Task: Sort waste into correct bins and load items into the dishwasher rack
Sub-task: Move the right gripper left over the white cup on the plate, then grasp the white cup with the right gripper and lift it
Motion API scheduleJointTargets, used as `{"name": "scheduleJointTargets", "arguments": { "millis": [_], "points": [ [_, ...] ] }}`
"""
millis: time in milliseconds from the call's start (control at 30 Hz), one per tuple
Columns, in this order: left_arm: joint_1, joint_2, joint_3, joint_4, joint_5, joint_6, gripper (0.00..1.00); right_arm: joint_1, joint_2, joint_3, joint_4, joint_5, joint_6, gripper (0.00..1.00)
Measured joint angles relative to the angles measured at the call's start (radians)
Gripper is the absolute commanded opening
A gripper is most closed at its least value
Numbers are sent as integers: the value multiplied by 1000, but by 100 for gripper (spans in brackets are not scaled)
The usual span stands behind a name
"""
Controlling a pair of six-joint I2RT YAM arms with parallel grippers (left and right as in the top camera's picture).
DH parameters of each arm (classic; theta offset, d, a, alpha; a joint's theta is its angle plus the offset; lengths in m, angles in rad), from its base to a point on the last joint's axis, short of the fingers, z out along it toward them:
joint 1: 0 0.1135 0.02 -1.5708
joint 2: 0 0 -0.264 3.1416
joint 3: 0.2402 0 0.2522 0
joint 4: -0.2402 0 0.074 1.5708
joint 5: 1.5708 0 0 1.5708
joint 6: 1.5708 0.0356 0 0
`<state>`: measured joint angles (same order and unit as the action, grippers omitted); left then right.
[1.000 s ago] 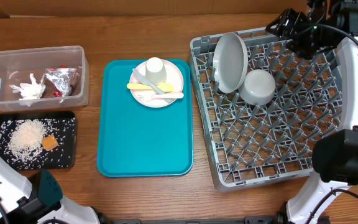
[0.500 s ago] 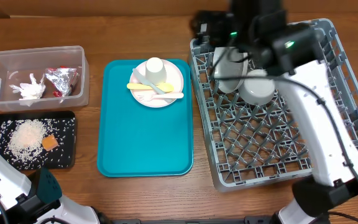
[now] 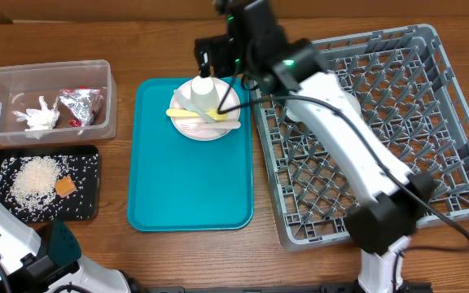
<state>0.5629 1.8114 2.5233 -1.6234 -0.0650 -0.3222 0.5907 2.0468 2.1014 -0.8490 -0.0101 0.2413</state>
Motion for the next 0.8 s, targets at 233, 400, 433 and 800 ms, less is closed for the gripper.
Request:
{"name": "scheduleJointTargets", "arguments": {
  "millis": [233,400,433,800],
  "points": [
    [0,0,0,0,0,0,100,47,190,-13,64,53,-6,100],
    [0,0,0,0,0,0,100,92,255,-14,97,119,-7,100],
    [0,0,0,0,0,0,100,97,265,-14,105,124,-7,100],
    [0,0,0,0,0,0,100,97,328,-14,165,218,-6,100]
  ]
}}
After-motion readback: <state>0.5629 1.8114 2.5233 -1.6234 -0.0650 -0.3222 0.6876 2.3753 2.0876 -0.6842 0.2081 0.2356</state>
